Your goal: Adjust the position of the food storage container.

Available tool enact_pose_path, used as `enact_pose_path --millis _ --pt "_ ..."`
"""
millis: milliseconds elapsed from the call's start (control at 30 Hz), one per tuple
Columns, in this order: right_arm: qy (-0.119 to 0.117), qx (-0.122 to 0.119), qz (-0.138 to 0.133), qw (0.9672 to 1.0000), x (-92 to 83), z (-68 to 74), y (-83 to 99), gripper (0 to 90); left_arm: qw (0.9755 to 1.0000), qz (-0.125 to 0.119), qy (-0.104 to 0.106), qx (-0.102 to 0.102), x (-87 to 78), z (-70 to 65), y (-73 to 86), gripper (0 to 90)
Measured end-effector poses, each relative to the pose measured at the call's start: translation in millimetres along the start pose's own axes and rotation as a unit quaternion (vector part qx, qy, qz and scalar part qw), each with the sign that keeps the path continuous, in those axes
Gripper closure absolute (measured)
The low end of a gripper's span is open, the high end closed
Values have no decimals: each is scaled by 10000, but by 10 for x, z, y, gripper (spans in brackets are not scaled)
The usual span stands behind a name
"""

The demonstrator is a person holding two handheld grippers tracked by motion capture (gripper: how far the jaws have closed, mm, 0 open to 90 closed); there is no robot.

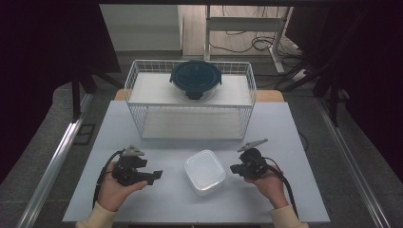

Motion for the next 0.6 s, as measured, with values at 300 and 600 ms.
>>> enact_pose_path --millis 300,600 --pt "-184 -184 -17 9997 10 141 41 895 9999 -94 -30 36 -42 -22 -18 251" --pt "-230 -296 -9 9993 -9 225 53 896 9999 -114 -31 37 -57 -23 -22 251"
Point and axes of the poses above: each handheld gripper's, and its own axes: x roughly forward along the jaws, y roughly out of its underside, z roughly to its left, the point moved 1 cm from there along x, roughly forward along the jaws, and after that the axes turned 15 degrees about -z, right-handed, at the moved point
